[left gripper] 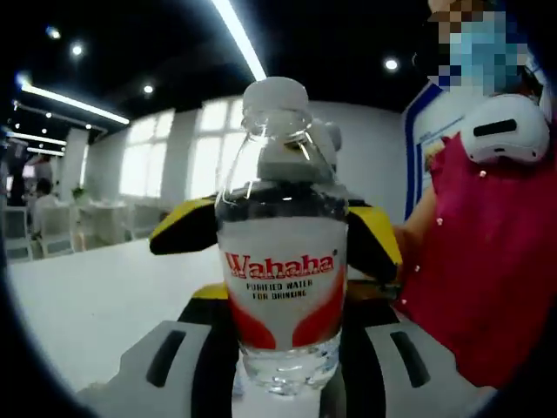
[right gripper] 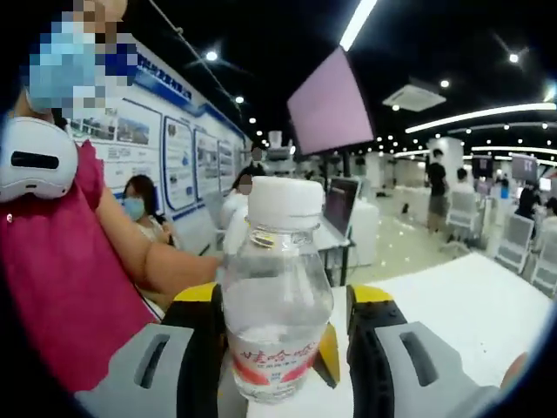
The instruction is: Arrange the tabletop items into an orderly group along one side of the table until the central work area is clear of visible clutter.
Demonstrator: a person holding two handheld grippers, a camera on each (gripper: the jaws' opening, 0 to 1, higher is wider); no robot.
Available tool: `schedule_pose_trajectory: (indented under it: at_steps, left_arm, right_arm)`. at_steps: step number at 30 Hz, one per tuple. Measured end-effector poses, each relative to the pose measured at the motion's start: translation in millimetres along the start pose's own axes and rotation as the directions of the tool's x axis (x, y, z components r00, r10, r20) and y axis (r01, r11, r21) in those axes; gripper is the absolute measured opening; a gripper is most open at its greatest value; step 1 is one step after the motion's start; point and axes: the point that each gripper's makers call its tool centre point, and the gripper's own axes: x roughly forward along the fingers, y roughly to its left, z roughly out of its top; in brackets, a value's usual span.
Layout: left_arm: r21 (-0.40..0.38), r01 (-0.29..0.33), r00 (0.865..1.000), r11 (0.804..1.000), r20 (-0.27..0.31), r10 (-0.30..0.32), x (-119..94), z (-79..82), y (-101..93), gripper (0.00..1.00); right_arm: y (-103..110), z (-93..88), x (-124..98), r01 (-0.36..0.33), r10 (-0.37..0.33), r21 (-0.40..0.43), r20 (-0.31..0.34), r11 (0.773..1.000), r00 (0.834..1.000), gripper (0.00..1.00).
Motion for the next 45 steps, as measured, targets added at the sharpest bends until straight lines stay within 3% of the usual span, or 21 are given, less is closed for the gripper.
schedule_pose_trajectory:
  at_steps: [5,10,11,17,21,26,29,31,32,35,36,40,41,42,45]
  left_arm:
    - [-0.003,0.018,1.000,1.000,0.014,-0.018,0,3.2,-3.1,0.41]
    - [0.025,0.009,1.000,1.000,0.015,-0.010,3,3.8,-2.1,0.41]
    - [0.005,0.004,0.999,1.000,0.032,-0.004,3,6.4,0.0,0.41]
    - [0.005,-0.010,0.999,1.000,0.033,0.010,4,5.3,5.2,0.41]
    - [0.004,-0.063,0.996,0.998,0.070,0.063,3,11.4,16.4,0.41]
    - [0.041,-0.146,0.989,0.988,0.022,0.145,4,2.7,30.3,0.43]
    - [0.046,-0.204,0.979,0.978,0.006,0.204,5,-1.0,36.3,0.51]
    - [0.082,-0.294,0.955,0.952,-0.004,0.295,4,-1.6,46.3,0.57]
    - [0.085,-0.371,0.928,0.925,0.001,0.373,1,-0.2,57.1,0.58]
    - [0.082,-0.512,0.859,0.855,0.054,0.509,-8,11.3,73.7,0.59]
    - [0.086,-0.571,0.821,0.817,0.048,0.569,-12,12.1,80.1,0.57]
    - [0.162,-0.650,0.757,0.743,0.046,0.652,-13,16.3,85.8,0.53]
    - [0.178,-0.679,0.727,0.712,0.025,0.686,-14,14.8,88.3,0.53]
    - [0.191,-0.687,0.720,0.701,0.048,0.692,-12,19.6,88.0,0.54]
    - [0.217,-0.741,0.655,0.636,0.023,0.755,-11,17.4,93.9,0.53]
  right_arm:
    - [10,2.8,0,-0.051,0.051,0.032,0.013,0.998,0.999,0.46]
    - [8,0.8,-2,-0.040,0.040,0.027,0.004,0.999,0.999,0.44]
    - [7,-0.9,-2,-0.031,0.031,-0.012,-0.007,0.999,0.999,0.43]
    - [2,-2.7,-3,-0.006,0.006,0.017,-0.012,1.000,1.000,0.42]
    - [-8,2.6,-6,0.040,-0.040,0.016,0.012,0.999,0.999,0.42]
    - [-23,1.9,-7,0.103,-0.103,0.031,0.021,0.994,0.994,0.42]
    - [-35,4.6,-9,0.151,-0.153,0.041,0.038,0.988,0.988,0.42]
    - [-44,5.1,-10,0.190,-0.191,0.034,0.037,0.981,0.981,0.42]
    - [-50,4.6,-10,0.220,-0.221,0.039,0.035,0.975,0.975,0.42]
    - [-64,3.3,-12,0.294,-0.296,0.053,0.036,0.954,0.954,0.41]
    - [-70,3.0,-12,0.321,-0.323,0.051,0.039,0.946,0.946,0.41]
    - [-79,1.5,-12,0.367,-0.370,0.057,0.039,0.928,0.928,0.41]
    - [-81,1.0,-12,0.384,-0.387,0.062,0.037,0.921,0.921,0.41]
    - [-82,0.8,-12,0.391,-0.394,0.060,0.037,0.918,0.919,0.41]
    - [-85,1.5,-12,0.421,-0.423,0.058,0.048,0.905,0.905,0.41]
